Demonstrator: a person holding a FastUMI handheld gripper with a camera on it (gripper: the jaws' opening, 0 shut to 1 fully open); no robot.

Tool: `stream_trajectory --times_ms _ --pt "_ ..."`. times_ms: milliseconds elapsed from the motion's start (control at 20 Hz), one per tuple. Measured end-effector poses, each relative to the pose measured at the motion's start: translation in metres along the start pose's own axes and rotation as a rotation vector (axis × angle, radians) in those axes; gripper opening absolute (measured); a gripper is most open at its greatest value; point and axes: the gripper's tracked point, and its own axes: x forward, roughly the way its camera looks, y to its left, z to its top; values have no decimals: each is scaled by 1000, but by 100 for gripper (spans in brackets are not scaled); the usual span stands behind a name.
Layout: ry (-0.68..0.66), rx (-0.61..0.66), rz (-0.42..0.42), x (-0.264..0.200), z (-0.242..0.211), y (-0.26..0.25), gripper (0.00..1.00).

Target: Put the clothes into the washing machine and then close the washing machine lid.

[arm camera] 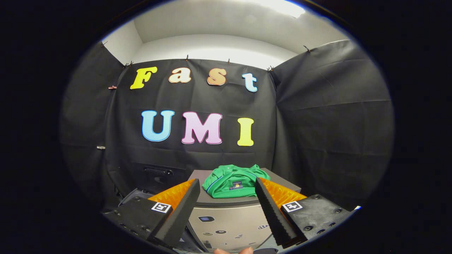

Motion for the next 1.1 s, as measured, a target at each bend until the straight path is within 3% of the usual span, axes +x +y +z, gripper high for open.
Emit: stream_trajectory --times_ms 550,1100 --pt "34 -6 18 20 -6 6 98" --pt "137 -46 61 104 -6 8 98"
